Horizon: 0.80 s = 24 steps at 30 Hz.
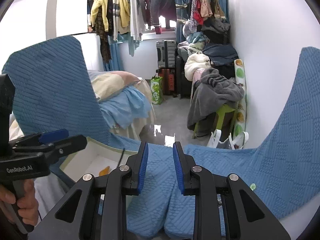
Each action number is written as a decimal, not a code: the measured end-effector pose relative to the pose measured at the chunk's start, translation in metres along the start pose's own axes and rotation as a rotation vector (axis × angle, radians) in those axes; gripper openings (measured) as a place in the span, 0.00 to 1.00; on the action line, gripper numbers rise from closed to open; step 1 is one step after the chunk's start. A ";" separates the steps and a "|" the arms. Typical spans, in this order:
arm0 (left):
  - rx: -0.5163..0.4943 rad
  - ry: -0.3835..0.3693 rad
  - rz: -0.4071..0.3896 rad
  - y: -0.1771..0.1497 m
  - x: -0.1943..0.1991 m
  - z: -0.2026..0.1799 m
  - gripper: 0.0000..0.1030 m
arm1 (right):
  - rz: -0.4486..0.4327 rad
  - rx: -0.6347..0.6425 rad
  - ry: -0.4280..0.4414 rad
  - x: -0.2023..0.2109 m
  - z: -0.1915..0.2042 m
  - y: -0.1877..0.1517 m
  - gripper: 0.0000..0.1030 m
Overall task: Organize jewelry
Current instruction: 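Withdraw both grippers from the box back over the jewelry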
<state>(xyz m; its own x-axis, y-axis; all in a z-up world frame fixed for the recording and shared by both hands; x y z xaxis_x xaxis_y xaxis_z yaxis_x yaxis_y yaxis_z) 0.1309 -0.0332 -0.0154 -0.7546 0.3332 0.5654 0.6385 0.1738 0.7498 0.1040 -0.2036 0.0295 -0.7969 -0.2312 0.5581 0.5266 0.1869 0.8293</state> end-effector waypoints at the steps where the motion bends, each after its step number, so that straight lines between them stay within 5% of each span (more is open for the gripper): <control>1: -0.001 -0.001 -0.001 -0.001 -0.002 -0.002 0.77 | 0.001 -0.003 0.001 0.000 -0.003 -0.003 0.22; 18: 0.007 -0.044 0.041 -0.046 -0.053 -0.035 0.77 | 0.042 -0.007 -0.054 -0.022 -0.053 -0.072 0.22; 24: 0.016 -0.058 0.116 -0.064 -0.082 -0.043 0.77 | 0.057 -0.057 -0.074 -0.030 -0.076 -0.091 0.22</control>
<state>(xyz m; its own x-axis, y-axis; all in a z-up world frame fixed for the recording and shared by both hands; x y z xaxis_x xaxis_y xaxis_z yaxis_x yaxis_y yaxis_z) 0.1455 -0.1110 -0.0949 -0.6657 0.4047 0.6270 0.7237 0.1453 0.6746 0.1027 -0.2865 -0.0610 -0.7835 -0.1504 0.6030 0.5863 0.1427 0.7974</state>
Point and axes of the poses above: each gripper's, at about its wrist camera, not at the fingertips, and x roughly against the way its jaws point, z to its left, y to its top, the point moved 2 cm from there along -x, roughly the way its jaws point, and after that the axes turned 5 degrees about x, right-handed, at the moved point
